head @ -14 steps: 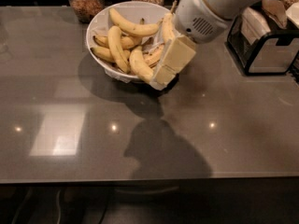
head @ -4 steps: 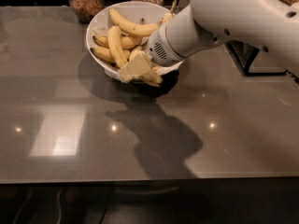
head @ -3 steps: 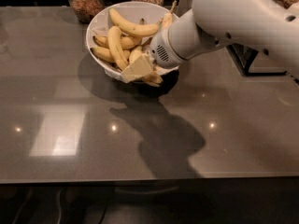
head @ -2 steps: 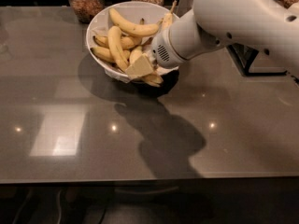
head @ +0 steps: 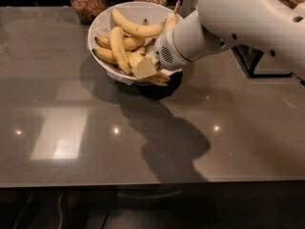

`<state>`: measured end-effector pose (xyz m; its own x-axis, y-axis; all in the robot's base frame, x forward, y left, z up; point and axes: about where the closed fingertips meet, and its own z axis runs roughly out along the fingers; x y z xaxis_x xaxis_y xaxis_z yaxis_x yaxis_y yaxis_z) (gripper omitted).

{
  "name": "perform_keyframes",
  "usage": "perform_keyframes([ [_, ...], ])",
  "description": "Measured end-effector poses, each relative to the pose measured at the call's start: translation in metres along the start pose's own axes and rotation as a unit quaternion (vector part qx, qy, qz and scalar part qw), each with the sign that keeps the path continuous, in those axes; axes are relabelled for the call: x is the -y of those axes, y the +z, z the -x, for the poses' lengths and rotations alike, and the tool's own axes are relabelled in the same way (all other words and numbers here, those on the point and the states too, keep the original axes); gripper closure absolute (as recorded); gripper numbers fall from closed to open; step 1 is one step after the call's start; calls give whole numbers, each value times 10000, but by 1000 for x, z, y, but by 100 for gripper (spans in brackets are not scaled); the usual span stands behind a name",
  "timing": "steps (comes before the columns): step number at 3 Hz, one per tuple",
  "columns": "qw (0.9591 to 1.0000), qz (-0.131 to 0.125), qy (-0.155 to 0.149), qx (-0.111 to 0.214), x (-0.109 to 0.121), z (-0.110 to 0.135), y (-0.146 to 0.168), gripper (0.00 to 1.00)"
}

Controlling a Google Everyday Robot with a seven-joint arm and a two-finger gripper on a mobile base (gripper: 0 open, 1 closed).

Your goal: Pick banana from white bowl

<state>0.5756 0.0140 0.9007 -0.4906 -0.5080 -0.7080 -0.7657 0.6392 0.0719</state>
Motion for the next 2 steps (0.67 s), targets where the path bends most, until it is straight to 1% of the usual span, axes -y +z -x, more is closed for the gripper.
perform_keyframes([
  [1, 10000, -11, -36, 21, -1, 3, -4, 100],
  [2, 9995, -173, -205, 143, -4, 12, -22, 100],
])
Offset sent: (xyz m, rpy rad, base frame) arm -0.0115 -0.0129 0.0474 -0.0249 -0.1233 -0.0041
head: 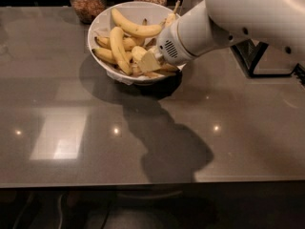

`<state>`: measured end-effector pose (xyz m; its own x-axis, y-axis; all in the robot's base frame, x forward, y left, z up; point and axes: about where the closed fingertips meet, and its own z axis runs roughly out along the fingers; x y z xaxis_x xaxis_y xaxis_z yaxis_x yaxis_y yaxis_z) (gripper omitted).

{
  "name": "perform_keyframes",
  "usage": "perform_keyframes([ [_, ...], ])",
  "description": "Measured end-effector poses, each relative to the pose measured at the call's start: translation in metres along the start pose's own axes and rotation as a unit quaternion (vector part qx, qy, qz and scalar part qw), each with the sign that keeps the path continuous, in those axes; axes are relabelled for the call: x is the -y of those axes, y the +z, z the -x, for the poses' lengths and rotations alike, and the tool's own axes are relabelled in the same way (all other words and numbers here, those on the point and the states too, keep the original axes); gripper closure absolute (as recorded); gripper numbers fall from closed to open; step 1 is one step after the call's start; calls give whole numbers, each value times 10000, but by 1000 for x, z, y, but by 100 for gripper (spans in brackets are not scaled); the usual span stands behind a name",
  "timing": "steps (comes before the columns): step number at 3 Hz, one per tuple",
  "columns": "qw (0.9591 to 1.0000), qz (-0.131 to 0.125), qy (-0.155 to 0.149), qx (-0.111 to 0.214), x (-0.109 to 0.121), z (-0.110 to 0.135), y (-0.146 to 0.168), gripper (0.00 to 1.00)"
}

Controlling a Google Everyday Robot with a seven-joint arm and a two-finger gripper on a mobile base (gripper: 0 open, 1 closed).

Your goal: Pick banana from white bowl

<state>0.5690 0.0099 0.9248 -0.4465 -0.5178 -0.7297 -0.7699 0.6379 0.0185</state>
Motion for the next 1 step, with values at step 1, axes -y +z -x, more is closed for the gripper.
perform_keyframes([
  [1, 9993, -268, -217, 166, -4, 8, -30, 100],
])
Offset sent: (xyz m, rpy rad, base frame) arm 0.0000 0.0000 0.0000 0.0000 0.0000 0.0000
